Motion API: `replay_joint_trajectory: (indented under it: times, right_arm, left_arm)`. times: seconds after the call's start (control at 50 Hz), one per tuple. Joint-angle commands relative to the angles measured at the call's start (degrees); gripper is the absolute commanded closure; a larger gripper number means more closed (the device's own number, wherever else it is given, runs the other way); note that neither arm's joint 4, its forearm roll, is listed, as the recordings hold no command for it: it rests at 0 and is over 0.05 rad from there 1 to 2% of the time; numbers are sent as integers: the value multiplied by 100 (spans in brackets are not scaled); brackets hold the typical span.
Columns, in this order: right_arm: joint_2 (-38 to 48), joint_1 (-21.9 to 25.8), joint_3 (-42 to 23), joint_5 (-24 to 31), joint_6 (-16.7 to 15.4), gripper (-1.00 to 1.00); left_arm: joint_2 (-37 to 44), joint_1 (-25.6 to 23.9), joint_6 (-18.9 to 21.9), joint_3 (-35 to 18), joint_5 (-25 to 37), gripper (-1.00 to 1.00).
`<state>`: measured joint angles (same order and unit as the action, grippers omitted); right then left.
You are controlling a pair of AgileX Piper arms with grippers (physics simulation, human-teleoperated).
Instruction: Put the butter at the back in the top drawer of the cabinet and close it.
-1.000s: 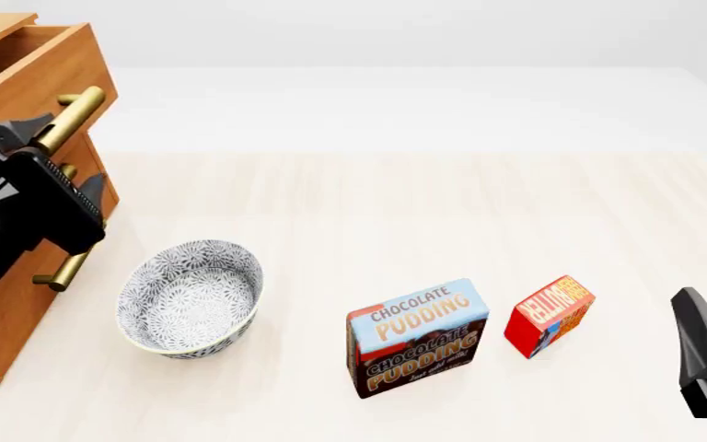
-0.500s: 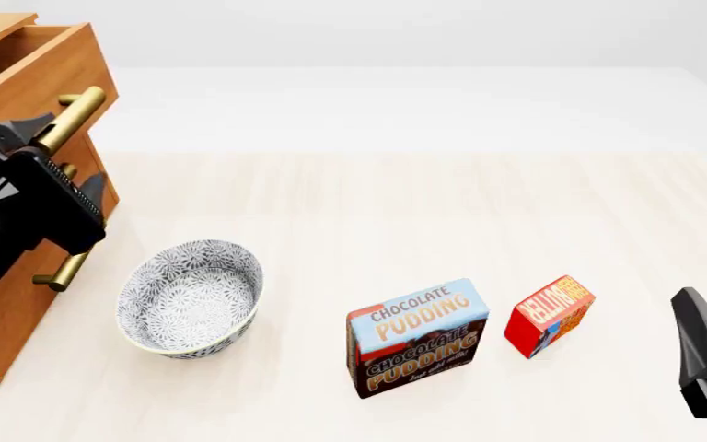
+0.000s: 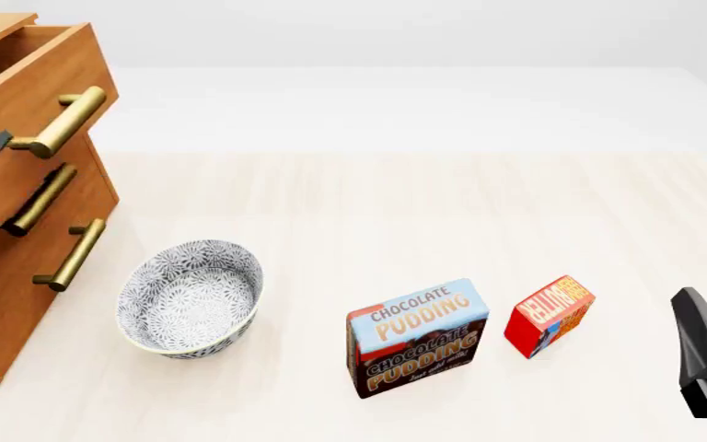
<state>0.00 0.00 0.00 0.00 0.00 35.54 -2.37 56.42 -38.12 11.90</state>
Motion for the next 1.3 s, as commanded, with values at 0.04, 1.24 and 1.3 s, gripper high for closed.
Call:
replay_joint_trajectory:
  times: [0.04, 1.24, 1.3]
  right_arm:
    - [0, 0, 0, 0, 0, -100]
    - [0, 0, 0, 0, 0, -100]
    - [0, 0, 0, 0, 0, -100]
  left_arm:
    - [-121, -400, -848, -1082, 1155, -100]
    - [2323, -181, -5235, -5094, 4210, -100]
    - [2308, -205, -5328, -5091, 4221, -100]
